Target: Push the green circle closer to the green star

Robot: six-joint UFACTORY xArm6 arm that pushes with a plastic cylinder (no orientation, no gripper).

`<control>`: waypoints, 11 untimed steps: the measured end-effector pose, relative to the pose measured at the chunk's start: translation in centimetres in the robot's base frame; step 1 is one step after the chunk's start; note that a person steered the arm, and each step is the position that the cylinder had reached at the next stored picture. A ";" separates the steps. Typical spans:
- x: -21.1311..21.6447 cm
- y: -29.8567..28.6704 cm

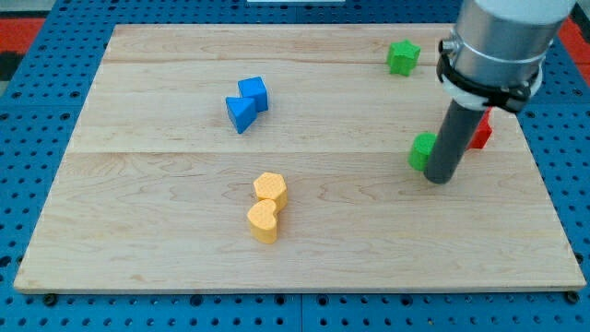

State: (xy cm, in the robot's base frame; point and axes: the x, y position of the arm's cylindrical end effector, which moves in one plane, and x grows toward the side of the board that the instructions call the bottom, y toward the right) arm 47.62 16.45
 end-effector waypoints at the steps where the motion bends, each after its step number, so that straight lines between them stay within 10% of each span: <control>1: -2.6 -0.4; 11: -17.8 -5.0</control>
